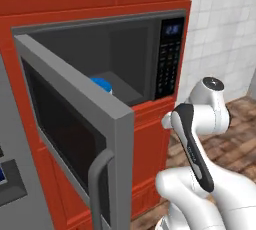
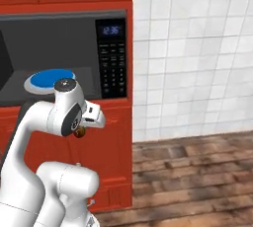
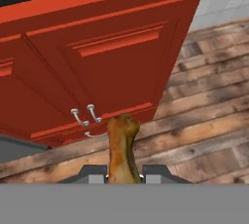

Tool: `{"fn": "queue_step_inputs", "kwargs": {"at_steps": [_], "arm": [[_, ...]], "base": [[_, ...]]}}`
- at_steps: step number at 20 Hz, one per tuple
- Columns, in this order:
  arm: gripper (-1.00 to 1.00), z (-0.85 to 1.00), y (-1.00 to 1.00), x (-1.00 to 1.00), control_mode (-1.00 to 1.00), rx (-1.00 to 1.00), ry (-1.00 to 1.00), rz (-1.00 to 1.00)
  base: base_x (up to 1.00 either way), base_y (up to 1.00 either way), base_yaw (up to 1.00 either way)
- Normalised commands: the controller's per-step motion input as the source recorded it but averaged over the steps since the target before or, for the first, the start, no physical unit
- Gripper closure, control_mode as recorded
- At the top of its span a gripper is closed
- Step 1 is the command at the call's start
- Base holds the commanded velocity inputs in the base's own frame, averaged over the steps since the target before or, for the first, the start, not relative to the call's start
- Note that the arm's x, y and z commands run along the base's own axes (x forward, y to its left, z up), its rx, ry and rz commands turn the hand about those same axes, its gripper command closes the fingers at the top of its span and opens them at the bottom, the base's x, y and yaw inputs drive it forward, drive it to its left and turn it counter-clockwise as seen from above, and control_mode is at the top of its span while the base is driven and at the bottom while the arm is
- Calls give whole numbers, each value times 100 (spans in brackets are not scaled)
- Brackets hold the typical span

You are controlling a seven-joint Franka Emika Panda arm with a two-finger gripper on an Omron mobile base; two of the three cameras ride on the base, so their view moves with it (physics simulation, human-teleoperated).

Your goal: Transport the chicken drumstick from the fridge to the microwave and turn on the microwave.

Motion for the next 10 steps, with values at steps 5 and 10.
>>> {"fn": "queue_step_inputs", "kwargs": {"at_steps": [5,10], "arm": [[100,0,0,0,100,0,0,0],[100,0,0,0,100,0,0,0]], "base": [[50,0,42],[16,0,38]]}}
